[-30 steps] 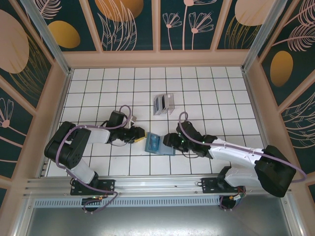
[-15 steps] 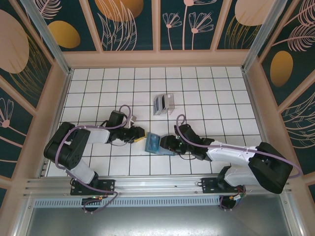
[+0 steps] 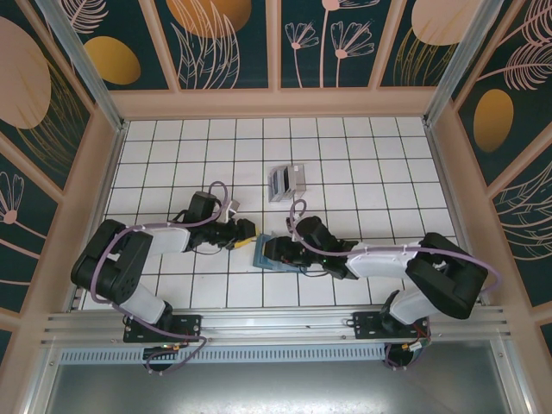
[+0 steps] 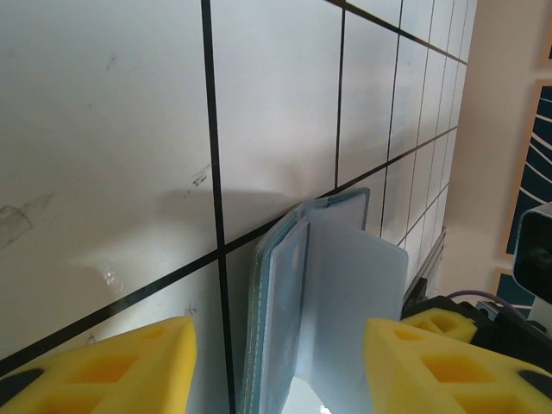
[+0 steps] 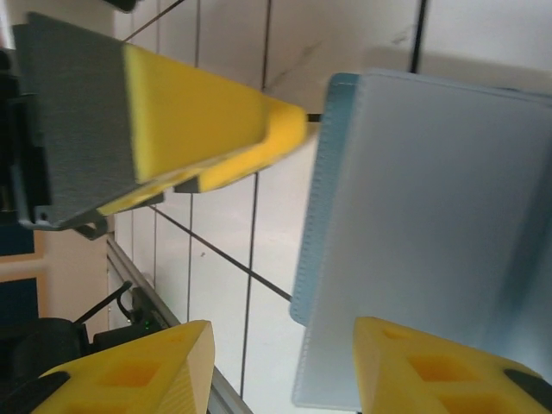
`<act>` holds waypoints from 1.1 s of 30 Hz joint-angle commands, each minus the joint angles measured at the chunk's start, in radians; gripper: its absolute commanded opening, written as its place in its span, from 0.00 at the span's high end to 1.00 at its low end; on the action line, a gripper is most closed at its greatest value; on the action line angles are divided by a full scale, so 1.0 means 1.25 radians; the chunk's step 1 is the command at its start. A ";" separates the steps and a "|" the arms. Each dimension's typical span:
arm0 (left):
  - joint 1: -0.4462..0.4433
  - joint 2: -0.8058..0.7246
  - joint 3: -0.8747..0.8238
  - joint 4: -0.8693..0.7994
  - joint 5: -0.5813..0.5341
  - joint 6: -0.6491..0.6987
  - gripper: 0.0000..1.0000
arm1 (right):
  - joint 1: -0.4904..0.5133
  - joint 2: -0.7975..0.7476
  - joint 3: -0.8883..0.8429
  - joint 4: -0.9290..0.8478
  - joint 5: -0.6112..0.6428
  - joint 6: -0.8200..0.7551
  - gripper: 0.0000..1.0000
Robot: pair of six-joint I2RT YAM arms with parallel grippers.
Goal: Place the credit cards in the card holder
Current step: Flip over the card slot in the card holder.
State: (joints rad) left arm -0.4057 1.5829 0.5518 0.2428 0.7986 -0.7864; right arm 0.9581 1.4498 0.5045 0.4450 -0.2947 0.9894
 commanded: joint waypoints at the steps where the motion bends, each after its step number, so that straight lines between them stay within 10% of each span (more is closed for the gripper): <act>1: 0.002 0.028 0.000 0.011 0.023 0.016 0.45 | 0.009 0.037 0.021 0.081 -0.023 -0.021 0.54; 13: -0.015 0.089 -0.006 0.075 0.064 -0.023 0.62 | 0.016 0.109 -0.001 0.181 -0.042 -0.007 0.54; 26: -0.029 0.092 -0.008 0.091 0.066 -0.025 0.58 | 0.015 0.127 -0.004 0.160 -0.028 -0.004 0.54; 33: -0.038 0.096 -0.002 0.114 0.072 -0.039 0.76 | 0.015 0.126 -0.008 0.173 -0.024 -0.003 0.55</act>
State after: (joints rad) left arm -0.4507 1.6981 0.5495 0.3511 0.8619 -0.8349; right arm 0.9688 1.6005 0.5079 0.6147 -0.3275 0.9825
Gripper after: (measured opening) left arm 0.264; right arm 0.452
